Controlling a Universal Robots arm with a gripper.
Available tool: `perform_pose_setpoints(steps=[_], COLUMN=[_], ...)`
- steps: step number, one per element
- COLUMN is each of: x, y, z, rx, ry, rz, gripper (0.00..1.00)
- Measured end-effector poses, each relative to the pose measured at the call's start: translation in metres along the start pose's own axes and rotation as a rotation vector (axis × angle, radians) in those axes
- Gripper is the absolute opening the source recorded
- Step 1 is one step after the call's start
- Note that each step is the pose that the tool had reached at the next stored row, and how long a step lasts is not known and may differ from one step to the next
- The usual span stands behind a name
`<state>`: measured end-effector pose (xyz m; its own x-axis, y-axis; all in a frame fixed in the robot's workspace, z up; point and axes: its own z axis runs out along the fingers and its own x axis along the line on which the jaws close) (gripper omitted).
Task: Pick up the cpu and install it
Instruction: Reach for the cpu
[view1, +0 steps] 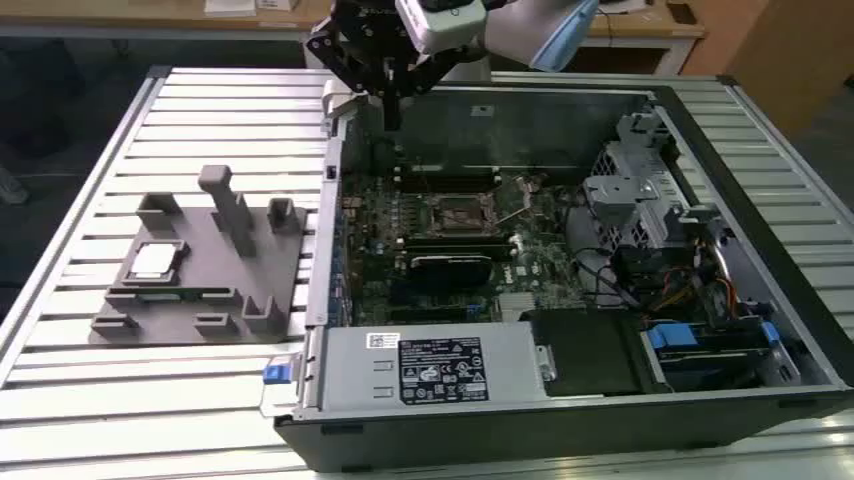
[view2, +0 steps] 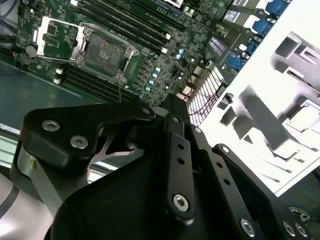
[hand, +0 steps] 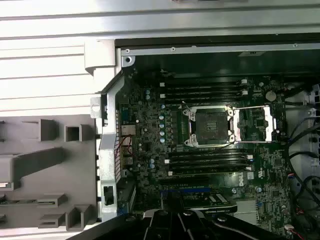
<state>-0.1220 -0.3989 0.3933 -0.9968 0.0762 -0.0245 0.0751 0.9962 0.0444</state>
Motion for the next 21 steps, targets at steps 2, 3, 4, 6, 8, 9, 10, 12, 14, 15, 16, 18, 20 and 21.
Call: perform_pose_setpoints(steps=[2, 3, 4, 6, 8, 9, 10, 12, 14, 15, 16, 18, 20, 21], x=[0.0000, 0.0000, 0.0000, 0.0005, 0.0009, 0.0009, 0.0010, 0.0011, 0.0015, 0.0016, 0.0018, 0.0023, 0.0027, 0.0031], y=[0.0000, 0.0000, 0.0000, 0.0000, -0.0001, -0.0001, -0.0001, -0.0001, -0.0002, -0.0002, -0.0003, -0.0003, -0.0004, -0.0004], z=[0.0000, 0.0000, 0.0000, 0.0000, 0.0000, 0.0000, 0.0000, 0.0000, 0.0000, 0.0000, -0.0001, -0.0001, -0.0001, -0.0001], rx=[0.0001, 0.0001, 0.0000, 0.0001, 0.0000, 0.0000, 0.0000, 0.0000, 0.0000, 0.0000, 0.0001, 0.0000, 0.0000, 0.0000], ry=[0.0001, 0.0001, 0.0000, 0.0001, 0.0000, 0.0000, 0.0000, 0.0001, 0.0000, 0.0000, 0.0000, 0.0000, 0.0000, 0.0000], rz=[0.000, 0.000, 0.000, 0.000, 0.000, 0.000, 0.000, 0.000, 0.000, 0.000, 0.000, 0.000, 0.000, 0.000], gripper=[0.11, 0.11, 0.11, 0.11, 0.11, 0.11, 0.11, 0.11, 0.11, 0.11, 0.11, 0.11, 0.11, 0.11])
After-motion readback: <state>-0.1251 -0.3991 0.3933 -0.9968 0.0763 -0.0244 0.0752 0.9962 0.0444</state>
